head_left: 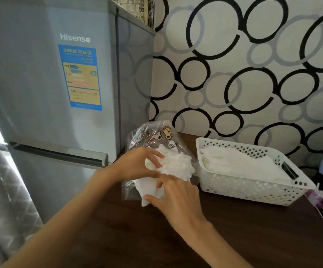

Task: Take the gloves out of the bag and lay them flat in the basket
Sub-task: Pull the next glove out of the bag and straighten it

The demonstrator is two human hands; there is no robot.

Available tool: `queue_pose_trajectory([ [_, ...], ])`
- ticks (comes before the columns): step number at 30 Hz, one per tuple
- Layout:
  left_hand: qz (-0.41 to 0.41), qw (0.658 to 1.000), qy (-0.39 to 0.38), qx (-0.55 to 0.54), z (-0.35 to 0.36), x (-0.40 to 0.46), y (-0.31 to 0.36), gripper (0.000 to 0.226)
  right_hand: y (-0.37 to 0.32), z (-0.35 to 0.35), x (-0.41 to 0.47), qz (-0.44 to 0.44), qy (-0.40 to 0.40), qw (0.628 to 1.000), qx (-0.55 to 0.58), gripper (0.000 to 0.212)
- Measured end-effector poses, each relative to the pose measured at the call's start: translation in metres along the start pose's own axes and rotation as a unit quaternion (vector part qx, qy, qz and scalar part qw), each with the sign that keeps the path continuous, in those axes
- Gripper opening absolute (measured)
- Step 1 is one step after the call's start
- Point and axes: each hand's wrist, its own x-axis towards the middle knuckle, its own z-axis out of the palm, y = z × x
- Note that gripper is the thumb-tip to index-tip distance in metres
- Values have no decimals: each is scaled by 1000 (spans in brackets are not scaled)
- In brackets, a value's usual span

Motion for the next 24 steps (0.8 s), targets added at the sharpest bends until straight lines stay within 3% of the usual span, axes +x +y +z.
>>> queue_pose_trajectory([
  [3,-17,999,-30,19,-9,8,2,22,1,13,7,6,3,1000,-31,57],
  [5,-31,999,-44,9,-11,13,3,24,1,22,6,-6,57,997,-59,61],
  [7,-36,998,-50,1,-12,18,4,23,-6,25,2,7,98,995,-34,71],
  [9,-44,997,-58,-17,-11,23,5,20,-9,30,3,8,86,996,-27,73],
  [13,-81,988,-81,-100,-10,26,8,19,-6,24,6,-16,75,996,-47,23],
  [16,-91,978,-114,-150,-23,13,8,27,17,8,4,45,5,995,94,18],
  [19,-51,957,-125,-255,-34,-9,7,35,40,-15,3,110,-20,944,311,15],
  [21,3,969,-127,-212,-28,-17,7,47,46,-20,3,120,-19,941,315,22],
  [24,52,995,-80,-34,1,-17,5,46,42,-23,7,132,-27,935,329,26],
])
